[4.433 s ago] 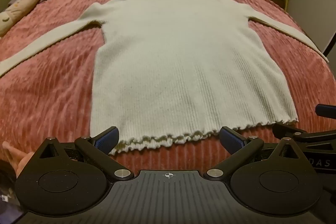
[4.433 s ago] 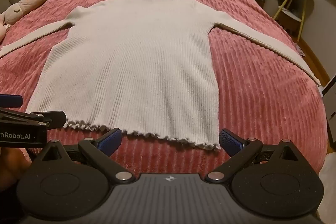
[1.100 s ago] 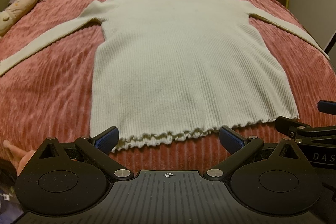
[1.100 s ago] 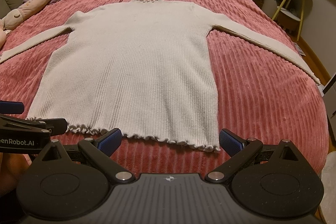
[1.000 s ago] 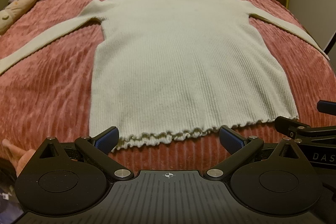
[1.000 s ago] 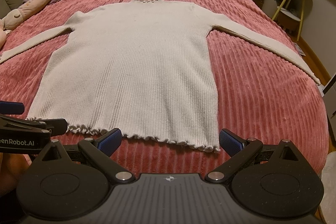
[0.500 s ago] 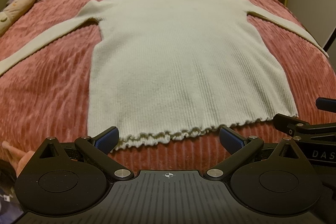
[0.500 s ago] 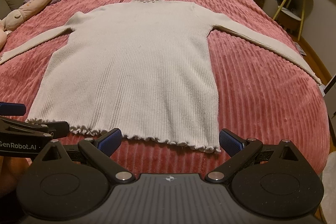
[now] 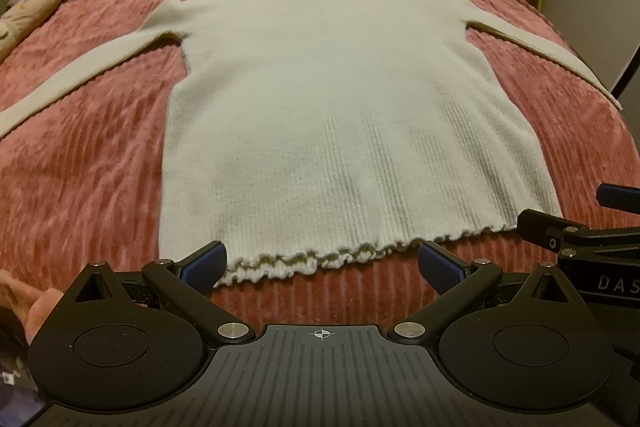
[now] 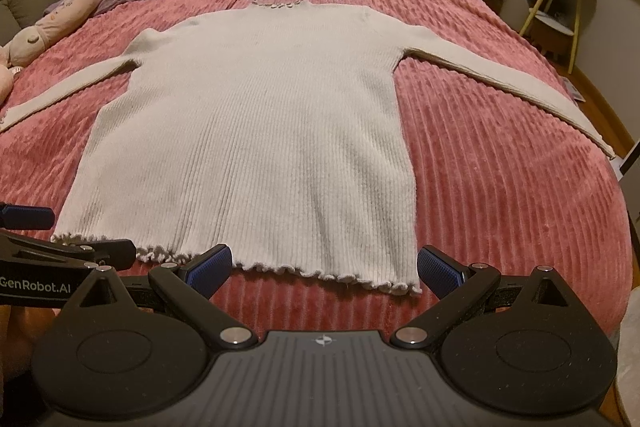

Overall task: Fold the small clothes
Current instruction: 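Grasp the sleeve nearest the right tool and lift it across the body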

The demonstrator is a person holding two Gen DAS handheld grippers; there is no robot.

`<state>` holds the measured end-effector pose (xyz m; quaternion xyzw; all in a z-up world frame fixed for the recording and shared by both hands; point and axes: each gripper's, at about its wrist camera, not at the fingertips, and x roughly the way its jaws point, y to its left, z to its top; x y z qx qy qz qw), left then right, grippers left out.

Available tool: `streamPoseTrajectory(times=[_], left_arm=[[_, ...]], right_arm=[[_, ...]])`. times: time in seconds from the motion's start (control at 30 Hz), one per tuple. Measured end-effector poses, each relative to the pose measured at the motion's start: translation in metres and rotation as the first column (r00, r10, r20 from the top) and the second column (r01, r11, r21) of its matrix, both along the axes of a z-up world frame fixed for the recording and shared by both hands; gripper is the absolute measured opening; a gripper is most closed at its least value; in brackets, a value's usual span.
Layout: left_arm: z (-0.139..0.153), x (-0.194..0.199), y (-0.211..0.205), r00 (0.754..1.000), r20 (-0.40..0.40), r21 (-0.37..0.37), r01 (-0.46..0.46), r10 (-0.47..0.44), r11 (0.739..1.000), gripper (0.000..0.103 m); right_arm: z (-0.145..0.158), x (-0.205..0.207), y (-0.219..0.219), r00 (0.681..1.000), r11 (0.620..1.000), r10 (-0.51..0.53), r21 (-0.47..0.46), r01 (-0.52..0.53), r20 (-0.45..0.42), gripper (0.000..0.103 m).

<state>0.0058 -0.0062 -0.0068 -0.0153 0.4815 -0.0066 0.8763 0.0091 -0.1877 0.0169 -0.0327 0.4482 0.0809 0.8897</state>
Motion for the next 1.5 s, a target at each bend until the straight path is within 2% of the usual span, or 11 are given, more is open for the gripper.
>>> streamPoseTrajectory(times=[0.3, 0.57, 0.7, 0.87, 0.97, 1.03, 1.23, 1.37, 1.4, 1.43, 1.5], left_arm=[[0.001, 0.013, -0.003, 1.0, 0.022, 0.017, 0.008, -0.009, 1.0, 0.103], [0.002, 0.044, -0.027, 0.993, 0.068, 0.025, 0.094, -0.095, 0.995, 0.103], [0.005, 0.069, -0.042, 0.989, 0.09, 0.058, 0.114, -0.119, 0.992, 0.103], [0.005, 0.103, -0.051, 0.989, 0.113, 0.037, 0.088, -0.092, 0.995, 0.103], [0.003, 0.122, -0.054, 0.992, 0.11, 0.011, 0.059, -0.06, 0.998, 0.103], [0.0, 0.131, -0.056, 0.994, 0.102, -0.001, 0.05, -0.05, 0.999, 0.103], [-0.008, 0.149, -0.056, 0.996, 0.082, -0.027, 0.048, -0.045, 0.998, 0.103], [-0.013, 0.156, -0.051, 0.997, 0.067, -0.061, 0.041, -0.037, 0.997, 0.103], [-0.013, 0.157, -0.049, 0.997, 0.066, -0.072, 0.039, -0.034, 0.997, 0.103], [-0.014, 0.158, -0.046, 0.997, 0.066, -0.079, 0.035, -0.03, 0.996, 0.103], [-0.013, 0.158, -0.042, 0.996, 0.081, -0.1, 0.041, -0.033, 0.994, 0.103]], right_arm=[[0.003, 0.002, -0.035, 0.986, 0.975, -0.011, 0.219, -0.026, 0.168, 0.099], [-0.024, 0.046, -0.093, 0.994, 0.903, -0.108, 0.421, 0.09, 0.018, 0.099], [-0.031, 0.069, -0.139, 0.978, 0.844, -0.183, 0.526, 0.107, 0.095, 0.099], [-0.038, 0.116, -0.236, 0.871, 0.724, -0.48, 0.609, 0.325, 0.106, 0.097], [-0.052, 0.143, -0.291, 0.773, 0.609, -0.633, 0.644, 0.463, 0.043, 0.081], [-0.067, 0.157, -0.322, 0.707, 0.515, -0.707, 0.664, 0.542, -0.028, 0.059], [-0.107, 0.173, -0.372, 0.559, 0.254, -0.8, 0.721, 0.645, -0.218, 0.048], [-0.12, 0.181, -0.386, 0.505, 0.182, -0.825, 0.727, 0.662, -0.253, 0.031], [-0.123, 0.183, -0.389, 0.494, 0.176, -0.83, 0.718, 0.673, -0.259, 0.018], [-0.122, 0.186, -0.39, 0.49, 0.186, -0.833, 0.704, 0.686, -0.257, 0.007], [-0.112, 0.193, -0.386, 0.509, 0.253, -0.833, 0.668, 0.7, -0.218, 0.007]])
